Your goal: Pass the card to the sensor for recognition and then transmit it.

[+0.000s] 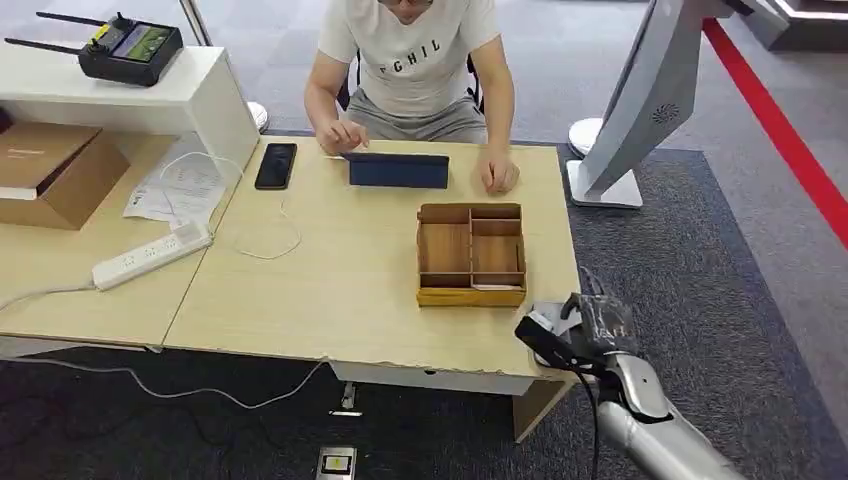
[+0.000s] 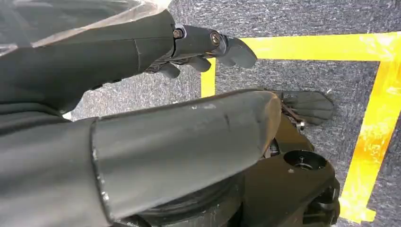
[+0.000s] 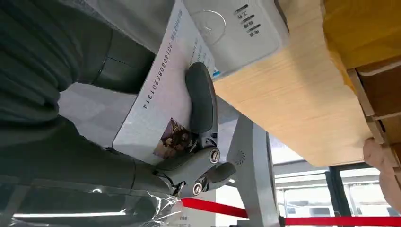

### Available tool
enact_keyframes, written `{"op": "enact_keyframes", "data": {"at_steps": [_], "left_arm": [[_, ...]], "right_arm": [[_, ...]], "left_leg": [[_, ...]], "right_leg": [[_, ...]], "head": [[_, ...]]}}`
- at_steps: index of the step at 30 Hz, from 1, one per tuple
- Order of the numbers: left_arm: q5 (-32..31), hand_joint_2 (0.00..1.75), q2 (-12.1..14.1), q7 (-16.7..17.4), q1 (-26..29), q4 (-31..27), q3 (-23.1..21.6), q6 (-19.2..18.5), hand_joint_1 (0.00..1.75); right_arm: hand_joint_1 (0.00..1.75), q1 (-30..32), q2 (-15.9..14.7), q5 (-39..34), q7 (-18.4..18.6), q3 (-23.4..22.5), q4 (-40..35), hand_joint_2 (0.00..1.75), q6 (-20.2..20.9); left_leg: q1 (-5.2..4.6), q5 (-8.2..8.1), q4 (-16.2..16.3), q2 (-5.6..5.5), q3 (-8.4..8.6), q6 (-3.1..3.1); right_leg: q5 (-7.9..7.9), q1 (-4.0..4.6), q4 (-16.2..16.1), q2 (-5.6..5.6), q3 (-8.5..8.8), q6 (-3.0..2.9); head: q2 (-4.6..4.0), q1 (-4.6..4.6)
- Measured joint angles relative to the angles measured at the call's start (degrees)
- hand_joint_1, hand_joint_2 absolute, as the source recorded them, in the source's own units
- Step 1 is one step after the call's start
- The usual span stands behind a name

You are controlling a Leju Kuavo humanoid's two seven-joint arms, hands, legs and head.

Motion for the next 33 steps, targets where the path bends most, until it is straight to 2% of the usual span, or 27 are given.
{"op": "enact_keyframes", "data": {"at_steps": [16, 27, 29, 33], "left_arm": [[0.1, 0.0, 0.0, 0.0, 0.1, 0.0, 0.0, 0.1, 0.0], [-0.2, 0.0, 0.0, -0.4, 0.1, -0.1, 0.0, -0.3, 0.0], [-0.3, 0.0, 0.0, -0.9, 0.1, -0.1, 0.0, -0.7, 0.0], [-0.3, 0.0, 0.0, -0.8, 0.1, -0.1, 0.0, -1.1, 0.0]], "right_arm": [[1.75, -0.9, 0.9, -0.5, -0.5, 0.2, 2.1, 1.75, -0.5], [1.75, -0.6, 1.5, -2.1, -2.4, 0.2, 4.6, 1.75, -3.5], [1.75, -1.0, 1.3, -0.5, -1.1, 0.2, 4.3, 1.75, -3.5], [1.75, -3.5, -0.1, 3.9, 2.5, 0.3, 0.7, 1.75, -0.3]], "left_leg": [[0.01, 0.01, 0.0, 0.04, 0.06, -0.01], [0.04, 0.01, 0.0, 0.09, 0.11, -0.01], [0.04, 0.02, 0.0, 0.09, 0.1, -0.02], [0.03, 0.1, 0.0, 0.07, -0.01, -0.04]], "right_leg": [[0.01, 0.01, 0.0, 0.0, 0.04, -0.01], [0.02, 0.04, 0.0, 0.02, 0.08, -0.02], [0.04, 0.04, 0.0, 0.02, 0.1, 0.0], [0.14, 0.03, 0.0, 0.04, -0.01, -0.02]], "head": [[0.0, 0.02], [0.0, 0.0], [0.0, 0.0], [0.0, 0.02]]}}
